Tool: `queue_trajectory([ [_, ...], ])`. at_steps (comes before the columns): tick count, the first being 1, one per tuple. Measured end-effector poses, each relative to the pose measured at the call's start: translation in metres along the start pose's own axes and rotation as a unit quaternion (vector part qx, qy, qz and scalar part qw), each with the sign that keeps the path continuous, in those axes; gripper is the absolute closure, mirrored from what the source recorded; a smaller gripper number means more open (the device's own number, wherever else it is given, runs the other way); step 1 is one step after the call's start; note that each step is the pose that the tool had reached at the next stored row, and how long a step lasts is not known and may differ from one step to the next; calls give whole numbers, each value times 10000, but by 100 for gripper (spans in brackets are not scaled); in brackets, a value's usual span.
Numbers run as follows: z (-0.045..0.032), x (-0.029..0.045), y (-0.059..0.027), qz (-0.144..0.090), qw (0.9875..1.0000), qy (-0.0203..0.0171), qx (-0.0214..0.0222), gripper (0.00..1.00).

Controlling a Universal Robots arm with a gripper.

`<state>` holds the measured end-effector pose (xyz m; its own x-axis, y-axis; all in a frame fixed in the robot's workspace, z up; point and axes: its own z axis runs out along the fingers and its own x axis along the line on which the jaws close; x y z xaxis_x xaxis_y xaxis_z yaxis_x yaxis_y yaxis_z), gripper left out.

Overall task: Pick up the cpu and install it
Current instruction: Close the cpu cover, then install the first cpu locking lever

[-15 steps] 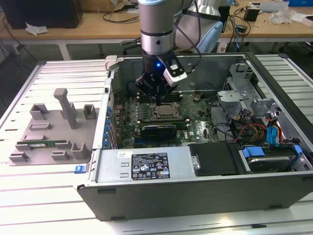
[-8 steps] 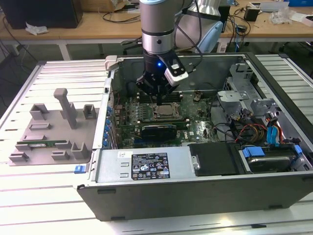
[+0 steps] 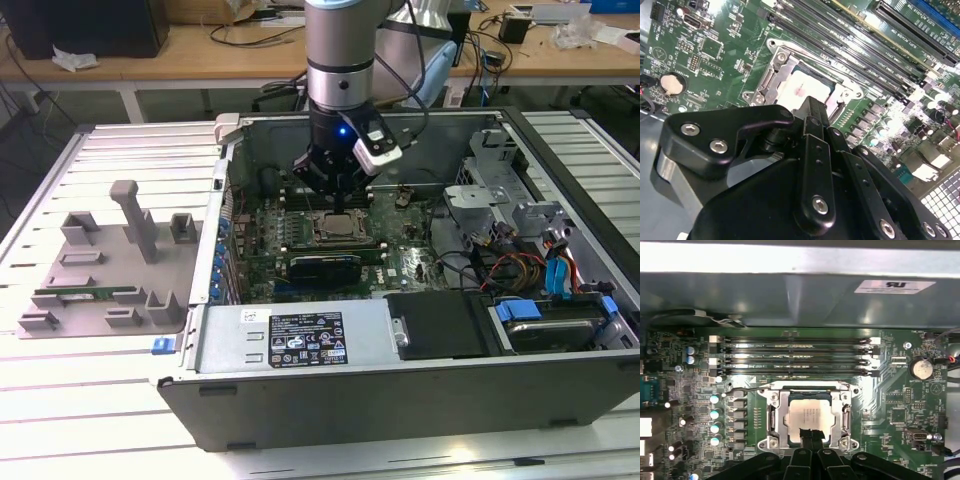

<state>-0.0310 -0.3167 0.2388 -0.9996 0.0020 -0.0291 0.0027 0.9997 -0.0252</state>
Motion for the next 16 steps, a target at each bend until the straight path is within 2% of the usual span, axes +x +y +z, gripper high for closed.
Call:
queue_trajectory([
  [5, -6, -32, 0, -1, 10000, 1, -1, 89],
  [14, -116, -36, -3, -2, 10000, 0, 4, 89],
  [16, -116, -36, -2, -1, 10000, -1, 2, 89],
])
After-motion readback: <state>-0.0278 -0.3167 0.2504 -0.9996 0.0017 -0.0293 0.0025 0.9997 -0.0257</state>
